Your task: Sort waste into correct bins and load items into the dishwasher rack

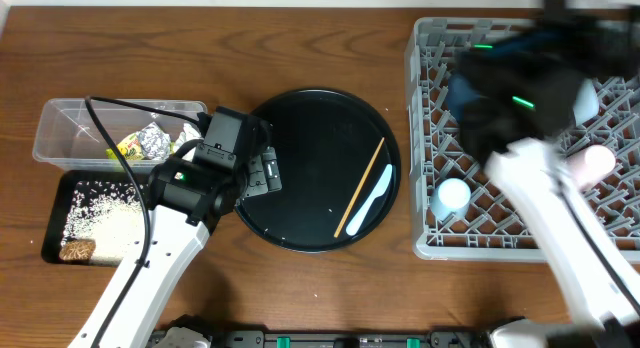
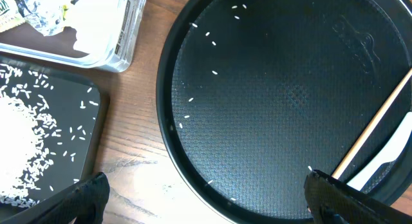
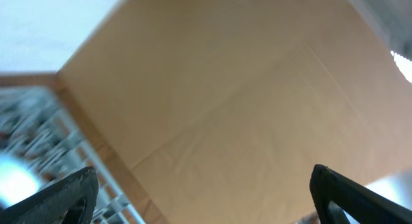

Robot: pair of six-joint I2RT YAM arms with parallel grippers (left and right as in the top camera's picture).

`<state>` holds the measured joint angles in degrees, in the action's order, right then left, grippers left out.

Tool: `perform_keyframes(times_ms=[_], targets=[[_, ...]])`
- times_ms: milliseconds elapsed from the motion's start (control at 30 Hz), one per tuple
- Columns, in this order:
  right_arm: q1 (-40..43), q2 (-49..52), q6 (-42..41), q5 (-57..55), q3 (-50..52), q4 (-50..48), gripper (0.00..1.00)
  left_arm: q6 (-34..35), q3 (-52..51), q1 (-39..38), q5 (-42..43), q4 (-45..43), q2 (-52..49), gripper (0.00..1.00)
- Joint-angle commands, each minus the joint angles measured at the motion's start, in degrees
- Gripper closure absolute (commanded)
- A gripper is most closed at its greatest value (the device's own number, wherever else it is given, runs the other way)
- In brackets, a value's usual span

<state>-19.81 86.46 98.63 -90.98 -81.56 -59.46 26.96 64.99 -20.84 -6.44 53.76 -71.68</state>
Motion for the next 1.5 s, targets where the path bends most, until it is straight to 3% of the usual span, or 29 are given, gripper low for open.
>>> perform_keyframes(times_ms=[0,233,400,633,733,933,1033,1133,1467], targets=[[2.47,-7.15,0.61,0.26,-3.34,-0.31,0.01,-0.37,-0.37,-0.09,-1.11,0.17,-0.20,0.02],[0.57,-13.09,0.46,0.26,-10.49,0.96,0.01,-0.37,-0.37,-0.09,-1.11,0.17,-0.20,0.02],[-9.18,-12.46,-0.46,0.28,-14.23,7.89,0.01,-0.37,-0.37,-0.09,-1.11,0.17,-0.20,0.02],[-21.24,-11.43,-0.33,0.24,-14.78,9.66,0.01,-0.37,-0.37,-0.09,-1.11,0.17,-0.20,0.02],[-27.47,-11.45,4.17,0.24,-14.95,9.55,0.01,-0.37,-0.37,-0.09,-1.11,0.17,-0.20,0.02],[-36.65,-11.91,-3.15,0.24,-17.05,13.11,0.01,-0.37,-0.37,-0.09,-1.11,0.17,-0.20,0.02],[-40.72,-12.09,-11.15,0.26,-19.52,20.00,0.01,-0.37,-0.37,-0.09,-1.11,0.20,-0.20,0.02],[-44.52,-12.09,-22.03,0.28,-23.08,33.99,0.01,-0.37,-0.37,-0.09,-1.11,0.20,-0.20,0.02],[-49.99,-12.09,-76.26,6.01,-28.76,92.02,0.01,-0.37,-0.37,-0.09,-1.11,0.20,-0.20,0.02]])
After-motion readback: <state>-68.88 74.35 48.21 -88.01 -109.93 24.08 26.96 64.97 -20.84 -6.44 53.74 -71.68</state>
